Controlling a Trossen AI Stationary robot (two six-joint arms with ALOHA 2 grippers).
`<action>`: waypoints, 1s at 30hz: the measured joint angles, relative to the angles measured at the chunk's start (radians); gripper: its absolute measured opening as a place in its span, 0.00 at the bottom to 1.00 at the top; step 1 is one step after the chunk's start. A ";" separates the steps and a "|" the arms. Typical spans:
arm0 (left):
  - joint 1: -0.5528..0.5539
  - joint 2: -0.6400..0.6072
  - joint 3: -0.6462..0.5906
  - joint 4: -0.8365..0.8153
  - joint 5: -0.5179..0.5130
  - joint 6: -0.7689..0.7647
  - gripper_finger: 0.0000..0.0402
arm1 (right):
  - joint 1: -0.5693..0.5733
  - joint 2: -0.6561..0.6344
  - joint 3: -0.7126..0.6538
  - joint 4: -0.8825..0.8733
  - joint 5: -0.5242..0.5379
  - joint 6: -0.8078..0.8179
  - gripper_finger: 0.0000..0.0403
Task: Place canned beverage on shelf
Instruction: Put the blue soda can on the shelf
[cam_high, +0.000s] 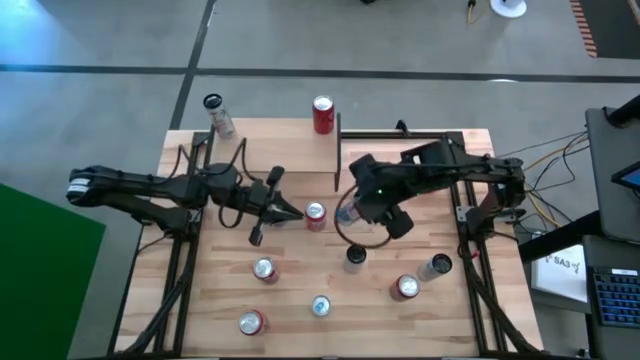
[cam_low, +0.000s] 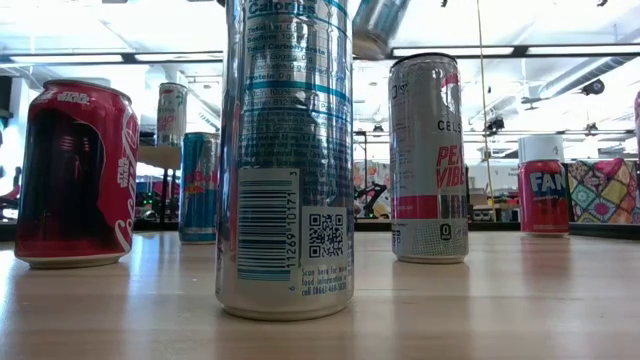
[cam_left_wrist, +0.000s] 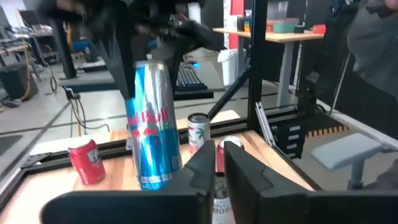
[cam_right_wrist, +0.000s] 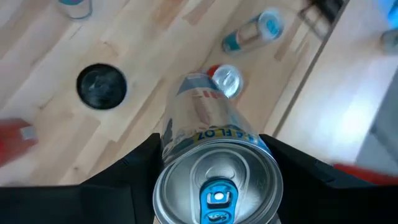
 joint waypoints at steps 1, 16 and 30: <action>0.000 0.009 0.000 0.004 0.009 -0.001 0.08 | 0.007 0.000 0.000 0.011 0.009 -0.019 0.55; 0.045 0.198 0.014 0.174 -0.068 -0.087 0.65 | 0.026 0.038 -0.004 0.146 0.035 -0.215 0.55; 0.061 0.313 0.064 0.175 0.042 -0.087 0.68 | 0.027 0.059 -0.003 0.169 0.029 -0.307 0.55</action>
